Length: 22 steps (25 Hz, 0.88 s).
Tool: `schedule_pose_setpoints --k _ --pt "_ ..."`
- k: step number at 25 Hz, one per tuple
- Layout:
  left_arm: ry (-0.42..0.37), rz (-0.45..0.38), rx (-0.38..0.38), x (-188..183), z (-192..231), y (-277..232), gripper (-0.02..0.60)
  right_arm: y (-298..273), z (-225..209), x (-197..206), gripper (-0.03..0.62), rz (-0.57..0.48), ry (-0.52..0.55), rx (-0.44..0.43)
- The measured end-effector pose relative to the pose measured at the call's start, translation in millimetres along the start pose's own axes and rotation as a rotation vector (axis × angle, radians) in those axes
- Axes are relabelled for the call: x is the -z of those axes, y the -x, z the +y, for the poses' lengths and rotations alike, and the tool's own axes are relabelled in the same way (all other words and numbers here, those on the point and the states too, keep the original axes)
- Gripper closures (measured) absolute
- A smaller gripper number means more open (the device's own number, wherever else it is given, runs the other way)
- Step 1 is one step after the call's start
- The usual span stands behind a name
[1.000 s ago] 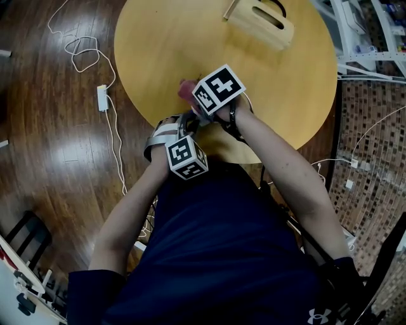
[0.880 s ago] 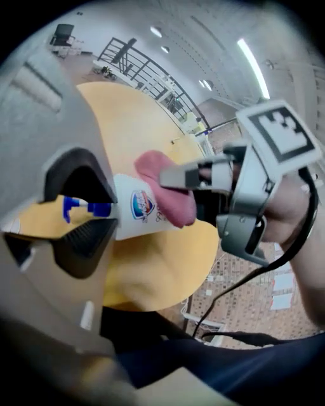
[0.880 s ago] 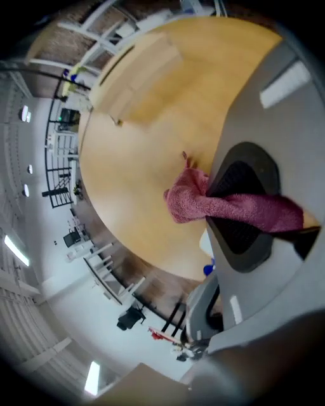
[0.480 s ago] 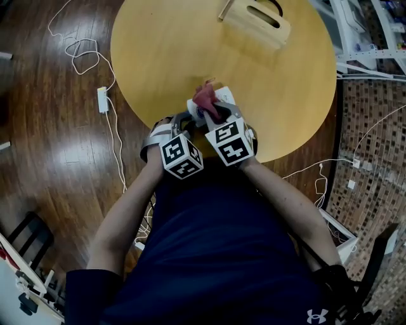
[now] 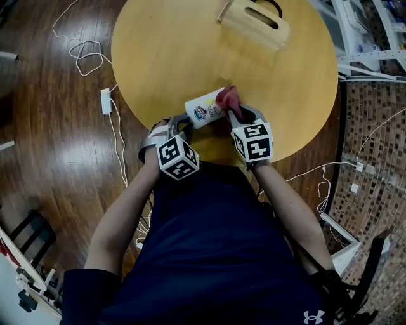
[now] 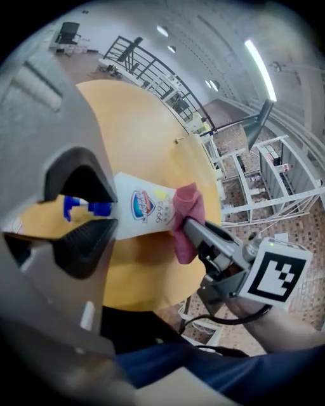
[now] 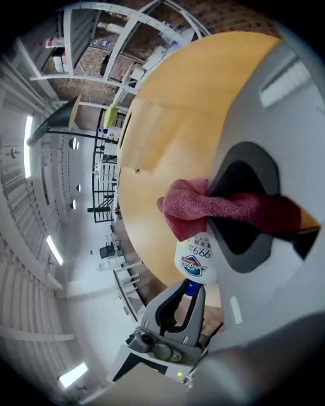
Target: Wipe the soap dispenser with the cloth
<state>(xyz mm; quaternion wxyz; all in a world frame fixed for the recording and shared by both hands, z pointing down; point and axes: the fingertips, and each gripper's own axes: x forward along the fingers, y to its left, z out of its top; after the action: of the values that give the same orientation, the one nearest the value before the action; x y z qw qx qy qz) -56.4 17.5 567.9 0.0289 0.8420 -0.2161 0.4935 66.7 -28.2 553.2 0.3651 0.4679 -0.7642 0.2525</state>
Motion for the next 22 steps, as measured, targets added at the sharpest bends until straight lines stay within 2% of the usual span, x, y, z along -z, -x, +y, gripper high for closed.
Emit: schedule_pose_setpoints --k 2,6,8,11,13,15,17,22 --pt "0.016 -0.01 -0.003 -2 1 3 0.5 -1 0 -1 0.514 0.002 -0.002 0.009" --pt "0.076 -0.11 -0.035 -30 17 27 0.485 -4 6 -4 0.514 -0.009 -0.004 -0.001" --pt "0.083 -0.108 -0.029 -36 27 24 0.482 -4 4 -6 0.513 -0.019 0.003 -0.007" --pt "0.115 -0.067 0.044 -29 30 3 0.48 -6 4 -7 0.513 -0.021 0.022 -0.001" --pt "0.199 -0.08 0.115 -25 28 -3 0.521 -7 8 -11 0.513 -0.028 0.045 0.017" --pt "0.336 -0.111 0.163 -24 31 -4 0.541 -6 17 -18 0.513 -0.046 0.074 0.025" --pt "0.439 -0.126 0.182 -23 37 -3 0.54 -4 38 -21 0.513 -0.067 0.109 -0.021" --pt "0.497 -0.119 0.219 -23 43 -2 0.541 0 109 -17 0.511 -0.088 0.251 -0.231"
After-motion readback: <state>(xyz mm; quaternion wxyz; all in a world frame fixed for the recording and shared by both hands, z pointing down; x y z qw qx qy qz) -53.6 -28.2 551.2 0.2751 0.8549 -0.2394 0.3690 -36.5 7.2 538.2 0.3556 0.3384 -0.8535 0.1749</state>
